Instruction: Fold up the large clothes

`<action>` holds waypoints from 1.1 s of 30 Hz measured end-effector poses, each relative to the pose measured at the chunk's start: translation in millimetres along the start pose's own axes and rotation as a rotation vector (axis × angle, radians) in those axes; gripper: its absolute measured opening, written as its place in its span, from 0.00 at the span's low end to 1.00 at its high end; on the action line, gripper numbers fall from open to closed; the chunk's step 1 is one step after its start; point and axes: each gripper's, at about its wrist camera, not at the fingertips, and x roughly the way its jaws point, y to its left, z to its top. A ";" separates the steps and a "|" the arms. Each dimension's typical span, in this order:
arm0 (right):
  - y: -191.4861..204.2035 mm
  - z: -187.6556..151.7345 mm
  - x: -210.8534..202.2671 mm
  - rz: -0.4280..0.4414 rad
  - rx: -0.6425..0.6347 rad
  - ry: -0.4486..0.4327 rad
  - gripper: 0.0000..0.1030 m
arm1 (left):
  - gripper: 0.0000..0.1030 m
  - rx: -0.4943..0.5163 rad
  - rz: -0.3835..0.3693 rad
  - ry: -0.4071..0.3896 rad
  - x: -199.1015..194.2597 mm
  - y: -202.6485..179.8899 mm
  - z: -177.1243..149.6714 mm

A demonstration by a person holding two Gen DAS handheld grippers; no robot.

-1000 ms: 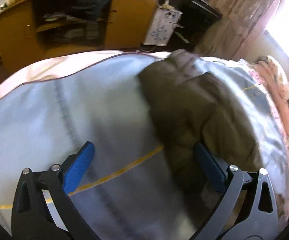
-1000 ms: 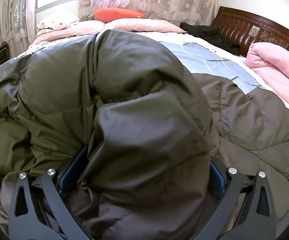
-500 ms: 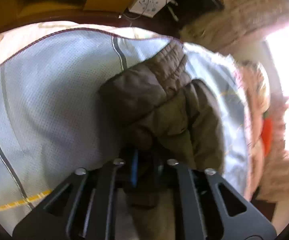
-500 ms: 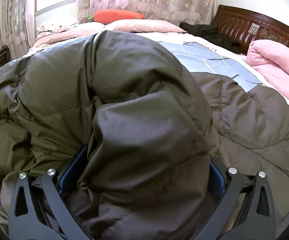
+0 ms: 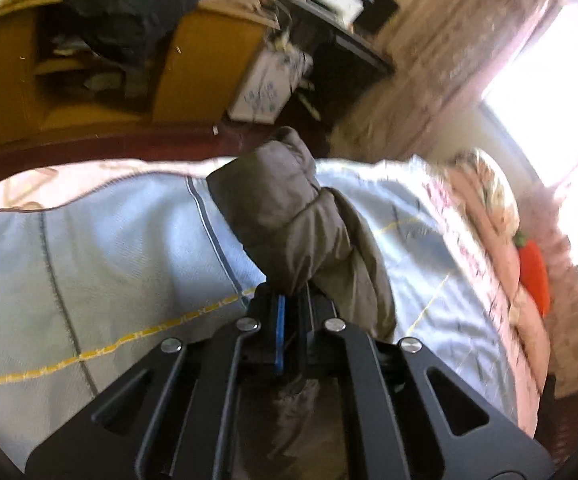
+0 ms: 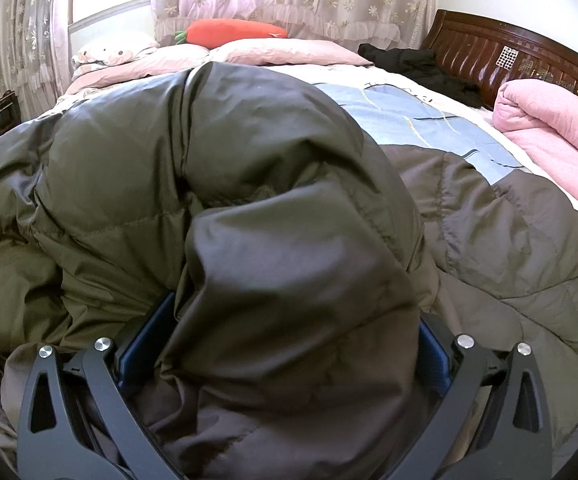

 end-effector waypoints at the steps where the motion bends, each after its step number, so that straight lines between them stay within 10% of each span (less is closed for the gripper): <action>1: 0.0 -0.2 -0.2 0.000 0.000 0.000 0.99 | 0.04 0.012 0.016 -0.034 -8.7 -5.7 -2.5; 9: 0.6 -0.1 -0.2 -0.001 0.001 0.002 0.99 | 0.04 0.437 -0.134 -0.132 -61.8 -119.5 -74.2; 23: -93.6 -5.6 -60.6 0.078 0.176 0.105 0.99 | 0.04 1.060 -0.750 0.020 -199.0 -255.1 -360.7; 30: -99.4 5.2 -111.3 -0.079 -0.065 -0.047 0.99 | 0.03 1.141 -0.762 0.204 -179.6 -248.6 -436.7; 33: -124.1 16.0 -125.2 -0.225 0.032 -0.087 0.99 | 0.04 1.183 -0.747 0.254 -161.3 -248.3 -448.5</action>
